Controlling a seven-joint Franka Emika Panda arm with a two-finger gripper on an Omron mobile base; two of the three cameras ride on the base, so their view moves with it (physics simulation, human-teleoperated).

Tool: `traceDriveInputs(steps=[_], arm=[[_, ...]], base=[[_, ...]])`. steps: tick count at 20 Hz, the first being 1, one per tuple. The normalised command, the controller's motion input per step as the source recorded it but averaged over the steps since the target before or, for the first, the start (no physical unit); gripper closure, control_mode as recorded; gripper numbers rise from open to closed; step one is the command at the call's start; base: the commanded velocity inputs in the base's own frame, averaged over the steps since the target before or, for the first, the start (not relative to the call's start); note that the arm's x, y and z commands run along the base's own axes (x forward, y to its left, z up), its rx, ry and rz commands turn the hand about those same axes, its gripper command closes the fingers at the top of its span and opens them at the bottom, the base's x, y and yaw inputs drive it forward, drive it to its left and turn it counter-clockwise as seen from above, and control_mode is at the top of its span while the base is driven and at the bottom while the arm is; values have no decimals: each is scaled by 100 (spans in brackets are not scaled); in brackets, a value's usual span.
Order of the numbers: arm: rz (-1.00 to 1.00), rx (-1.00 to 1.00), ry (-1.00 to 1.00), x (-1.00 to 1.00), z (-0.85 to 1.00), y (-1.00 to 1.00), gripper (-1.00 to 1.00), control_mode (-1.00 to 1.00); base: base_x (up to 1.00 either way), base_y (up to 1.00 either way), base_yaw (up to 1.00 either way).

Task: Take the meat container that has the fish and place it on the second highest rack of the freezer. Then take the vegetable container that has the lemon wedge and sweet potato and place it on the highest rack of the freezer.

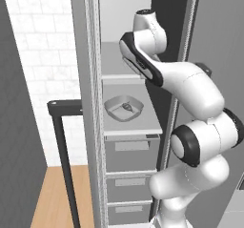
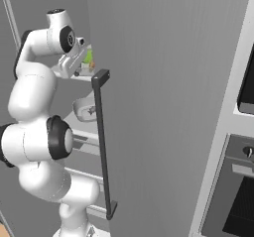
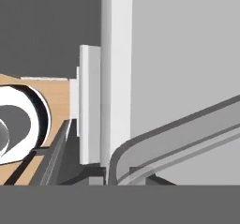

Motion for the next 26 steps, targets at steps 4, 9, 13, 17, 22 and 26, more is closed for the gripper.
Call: traceDriveInputs(steps=[4,9,13,17,22,26], arm=[[-1,0,-5,61,-25,0,100,-100],[-2,-5,-14,49,-4,0,100,-100],[-5,-12,-29,19,0,0,-100,-100],[-4,-4,-39,-24,11,0,-100,-100],[-1,0,-46,-56,43,0,-100,-100],[0,0,-70,-100,54,2,-100,-100]], base=[[0,0,0],[0,0,0],[0,0,0],[0,0,0],[0,0,0],[0,0,0]])
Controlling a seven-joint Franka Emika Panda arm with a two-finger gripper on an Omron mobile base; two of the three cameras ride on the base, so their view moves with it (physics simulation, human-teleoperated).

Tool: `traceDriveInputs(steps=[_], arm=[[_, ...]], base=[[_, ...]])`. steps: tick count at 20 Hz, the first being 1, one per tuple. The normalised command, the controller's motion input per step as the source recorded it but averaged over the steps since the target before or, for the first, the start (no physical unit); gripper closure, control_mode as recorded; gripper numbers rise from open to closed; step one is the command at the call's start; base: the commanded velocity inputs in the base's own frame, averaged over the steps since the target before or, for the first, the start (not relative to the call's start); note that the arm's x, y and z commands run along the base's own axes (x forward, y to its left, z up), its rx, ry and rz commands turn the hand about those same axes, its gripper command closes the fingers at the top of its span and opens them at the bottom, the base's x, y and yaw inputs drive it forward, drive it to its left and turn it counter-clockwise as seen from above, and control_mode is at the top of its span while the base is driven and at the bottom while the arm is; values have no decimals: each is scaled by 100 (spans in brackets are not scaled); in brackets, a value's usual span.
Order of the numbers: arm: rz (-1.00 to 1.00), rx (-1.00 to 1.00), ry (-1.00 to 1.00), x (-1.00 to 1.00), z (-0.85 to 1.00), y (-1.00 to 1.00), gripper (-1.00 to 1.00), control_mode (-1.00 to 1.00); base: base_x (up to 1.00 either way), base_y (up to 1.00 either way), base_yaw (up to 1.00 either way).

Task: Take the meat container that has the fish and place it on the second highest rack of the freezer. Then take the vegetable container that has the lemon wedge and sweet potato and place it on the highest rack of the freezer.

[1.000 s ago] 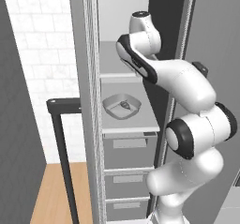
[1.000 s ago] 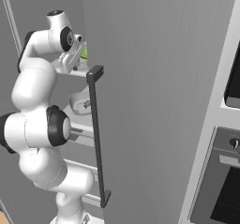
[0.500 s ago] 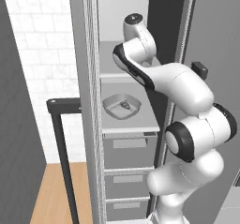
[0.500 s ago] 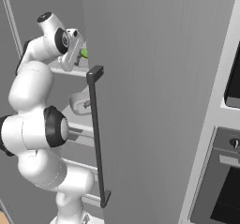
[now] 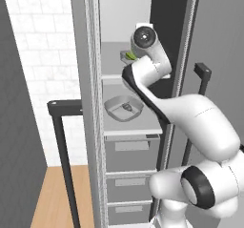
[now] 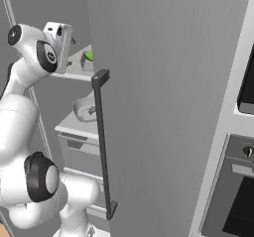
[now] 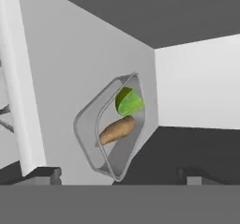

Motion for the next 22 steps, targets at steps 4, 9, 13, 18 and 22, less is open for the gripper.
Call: traceDriveInputs(steps=[4,9,13,18,22], arm=[[0,1,-58,-100,20,2,-100,-100],[0,9,-45,-100,0,-6,-100,-100],[0,15,-33,-100,0,-17,-100,-100],[0,12,-22,-100,0,-13,-100,-100],[-1,8,-20,-100,0,-9,-100,-100]], base=[[0,0,0],[0,0,0],[0,0,0],[0,0,0],[0,0,0]])
